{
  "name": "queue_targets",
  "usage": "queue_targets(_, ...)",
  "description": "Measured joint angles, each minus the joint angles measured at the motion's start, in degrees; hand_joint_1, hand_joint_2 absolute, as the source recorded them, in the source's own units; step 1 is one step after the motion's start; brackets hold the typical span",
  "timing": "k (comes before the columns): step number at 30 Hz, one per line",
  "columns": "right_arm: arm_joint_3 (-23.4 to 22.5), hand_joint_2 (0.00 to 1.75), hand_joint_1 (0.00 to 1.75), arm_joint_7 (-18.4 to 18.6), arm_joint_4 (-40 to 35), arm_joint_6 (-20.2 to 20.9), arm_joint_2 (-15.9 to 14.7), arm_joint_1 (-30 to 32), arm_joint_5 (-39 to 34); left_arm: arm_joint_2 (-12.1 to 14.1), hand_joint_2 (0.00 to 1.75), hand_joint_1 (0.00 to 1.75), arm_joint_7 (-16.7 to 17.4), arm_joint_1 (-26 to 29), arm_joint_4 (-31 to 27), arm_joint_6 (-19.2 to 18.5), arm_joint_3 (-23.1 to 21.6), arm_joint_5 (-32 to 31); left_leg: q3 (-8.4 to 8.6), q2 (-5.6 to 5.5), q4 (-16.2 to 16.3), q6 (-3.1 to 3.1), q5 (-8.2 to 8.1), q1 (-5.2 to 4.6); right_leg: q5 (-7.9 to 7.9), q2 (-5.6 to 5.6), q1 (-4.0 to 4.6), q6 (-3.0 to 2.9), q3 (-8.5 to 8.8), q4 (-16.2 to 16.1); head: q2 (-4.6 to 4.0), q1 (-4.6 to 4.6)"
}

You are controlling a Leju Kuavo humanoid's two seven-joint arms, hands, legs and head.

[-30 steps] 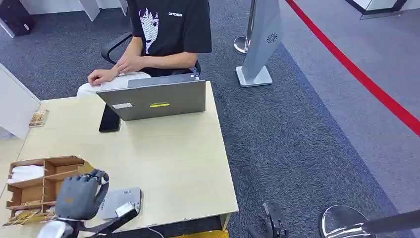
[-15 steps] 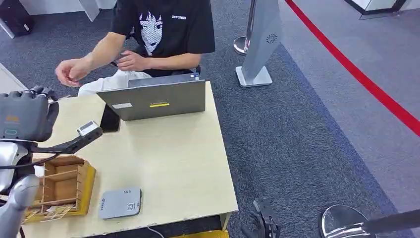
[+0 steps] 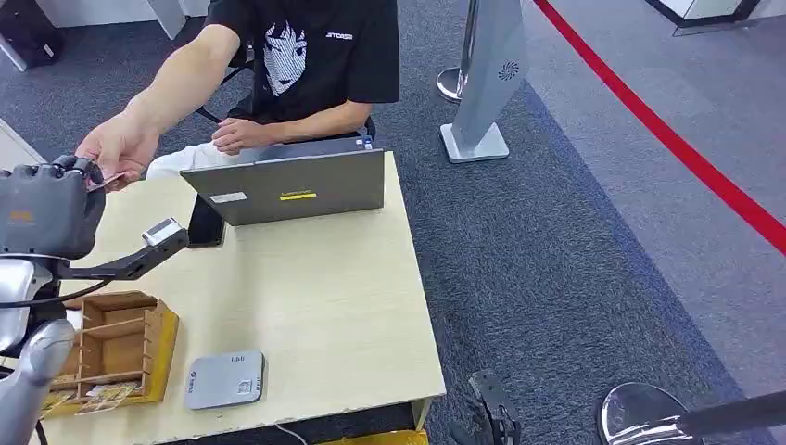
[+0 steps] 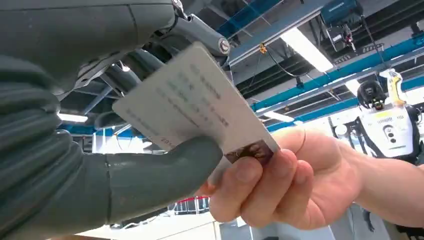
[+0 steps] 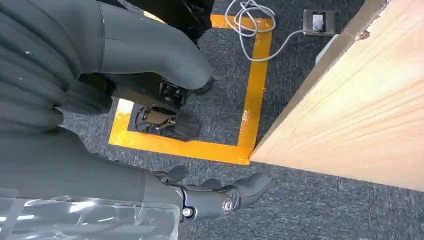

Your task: Pass the card to the sensor for recognition and then transmit it.

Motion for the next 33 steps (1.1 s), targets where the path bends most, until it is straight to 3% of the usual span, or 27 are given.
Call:
queue_targets(6,0.2,1.75,0.0,0.9,-0.5,-0.6,0.0,0.0,0.7,-0.4,1.75,0.0,0.4,0.4,0.0,1.9,0.0,0.0,-0.02,-0.02,0.0,0.0,-0.01,-0.01,-0.01,-0.01,0.0,0.0,0.0,0.0,0.02,0.0)
queue_targets(11,0.2,1.75,0.0,0.7,-0.7,-1.1,0.0,0.3,0.6,-0.7,1.75,0.0,-1.5,3.7,-1.9,5.9,0.0,3.0,-0.02,-0.01,0.0,0.0,-0.01,-0.02,-0.01,-0.01,-0.01,0.0,0.01,0.0,0.0,0.0)
queue_targets(15,0.1,1.75,0.0,0.8,-2.2,-2.6,0.0,1.5,0.7,-1.9,1.75,0.0,-4.7,11.1,-6.7,10.6,0.1,6.1,-0.02,0.05,0.0,0.06,-0.08,-0.05,-0.03,0.04,-0.03,0.01,0.0,0.0,0.02,0.0)
queue_targets(18,-0.4,1.75,0.0,0.7,-3.4,-3.3,0.0,2.6,0.9,-2.3,1.75,0.0,-9.4,19.4,-9.5,14.4,0.1,7.1,-0.01,0.14,0.0,0.04,-0.2,-0.05,-0.1,0.14,-0.04,0.03,0.0,0.0,0.0,0.0)
queue_targets(20,-1.0,1.75,0.0,0.6,-4.2,-3.8,0.0,3.0,1.2,-2.2,1.75,0.0,-12.6,25.2,-9.8,16.3,0.0,7.0,0.03,0.28,0.0,0.05,-0.25,-0.06,-0.16,0.2,-0.04,0.07,-0.02,0.0,0.0,-0.02)
queue_targets(22,-1.4,1.75,0.0,-0.2,-4.2,-3.9,0.0,3.1,1.2,-1.6,1.75,0.0,-13.4,30.1,-9.7,18.1,-0.9,6.6,-0.01,0.28,0.0,0.07,-0.27,-0.05,-0.19,0.24,-0.03,0.12,-0.05,0.0,0.0,0.04)
queue_targets(24,-1.9,1.75,0.0,-0.5,-4.5,-4.2,0.0,3.3,1.2,0.1,1.75,0.0,-12.2,34.2,-9.2,20.4,-2.4,8.6,0.02,0.29,0.0,0.05,-0.3,-0.05,-0.21,0.25,-0.04,0.13,-0.05,0.0,0.0,0.0)
queue_targets(29,-3.0,1.75,0.0,-0.7,-5.9,-5.5,0.0,4.5,1.7,5.7,1.75,0.0,-4.3,41.0,-8.3,27.8,-9.7,12.0,-0.01,0.23,0.0,0.03,-0.31,-0.02,-0.26,0.19,-0.02,0.09,-0.05,0.0,0.02,-0.02)
queue_targets(33,-3.4,1.75,0.0,-0.7,-7.0,-6.6,0.0,5.3,2.7,8.9,1.75,0.0,0.5,43.4,-9.8,29.9,-11.9,10.7,-0.01,0.23,0.0,0.03,-0.3,-0.01,-0.25,0.18,-0.01,0.09,-0.04,0.0,0.02,0.0)
